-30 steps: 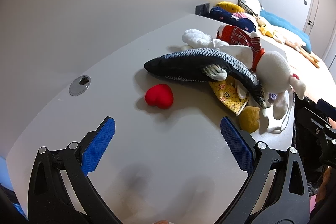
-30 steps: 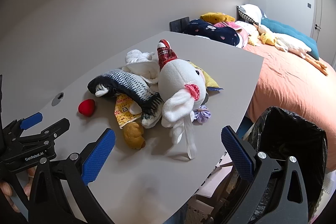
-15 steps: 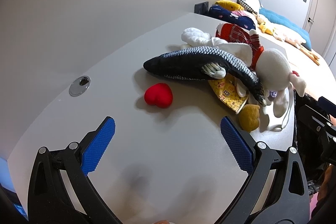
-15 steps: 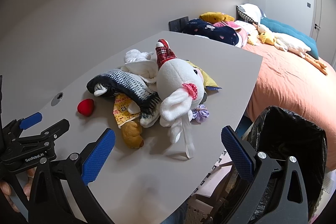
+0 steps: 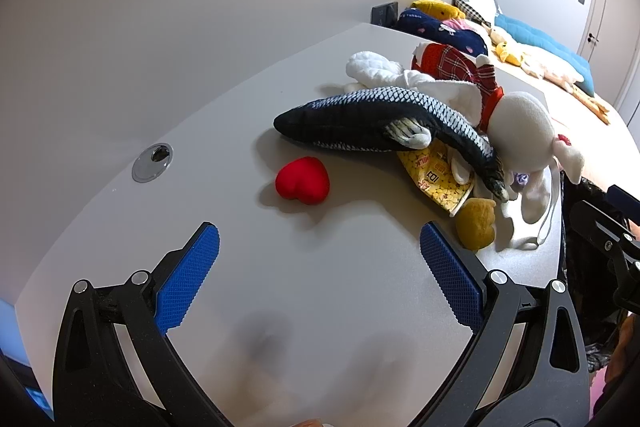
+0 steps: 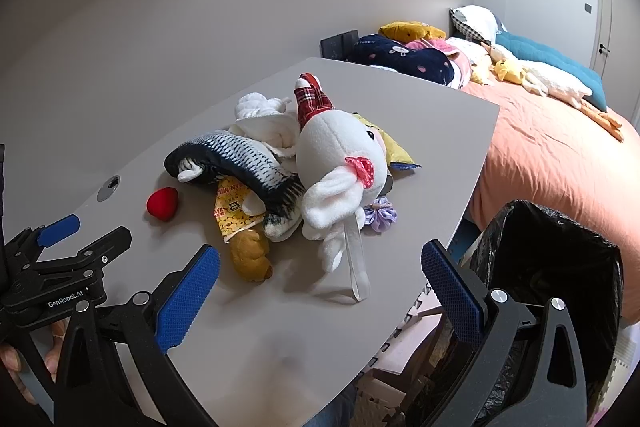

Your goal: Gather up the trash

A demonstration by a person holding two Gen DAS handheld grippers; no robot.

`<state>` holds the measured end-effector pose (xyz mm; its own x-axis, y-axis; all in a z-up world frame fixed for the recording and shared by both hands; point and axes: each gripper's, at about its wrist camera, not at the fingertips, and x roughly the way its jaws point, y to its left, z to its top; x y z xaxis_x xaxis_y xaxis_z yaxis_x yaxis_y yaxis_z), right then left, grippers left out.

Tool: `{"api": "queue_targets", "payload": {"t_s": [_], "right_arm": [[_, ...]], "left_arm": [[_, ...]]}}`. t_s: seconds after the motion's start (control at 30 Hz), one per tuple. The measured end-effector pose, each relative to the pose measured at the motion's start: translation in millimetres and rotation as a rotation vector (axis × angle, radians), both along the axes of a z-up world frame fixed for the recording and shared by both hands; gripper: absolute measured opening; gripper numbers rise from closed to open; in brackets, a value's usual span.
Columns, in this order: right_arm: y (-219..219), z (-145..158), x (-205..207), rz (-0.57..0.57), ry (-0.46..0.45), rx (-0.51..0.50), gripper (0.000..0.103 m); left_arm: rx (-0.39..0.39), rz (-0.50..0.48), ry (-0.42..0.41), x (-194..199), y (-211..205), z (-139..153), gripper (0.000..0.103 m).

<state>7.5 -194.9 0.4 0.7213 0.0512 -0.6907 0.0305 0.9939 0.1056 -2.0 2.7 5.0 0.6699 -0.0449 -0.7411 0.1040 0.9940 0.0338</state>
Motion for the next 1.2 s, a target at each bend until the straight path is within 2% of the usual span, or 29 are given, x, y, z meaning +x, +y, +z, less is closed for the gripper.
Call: {"api": "queue_targets", "payload": {"t_s": [0.3,0.47,0.63,0.83,1.0,1.2], "right_arm": [[-1,0,1,0.006,-0.003,0.003,0.100],[-4,5,7,0.004,-0.036,0.020,0.100],[-8,8,22,0.008,-0.048,-0.002,0.100],[-9,8,49,0.023,-0.054,-0.048,0.100],[-16,0,76,0.016,-0.039,-0.053,0.100],[-17,-17,101,0.018,0.001,-0.068,0.095]], "left_arm": [[0.000,0.002,0.005,1,1,-4,0.097],[0.015,0.012,0.018,8,3,-11,0.097],[-0.011,0.035,0.027,23,8,-16,0.097],[-0.007,0.043,0.021,47,9,-22,0.095],[0.003,0.047,0.060,69,9,-35,0.076],[0.021,0.045,0.105,86,10,-53,0.061]]}}
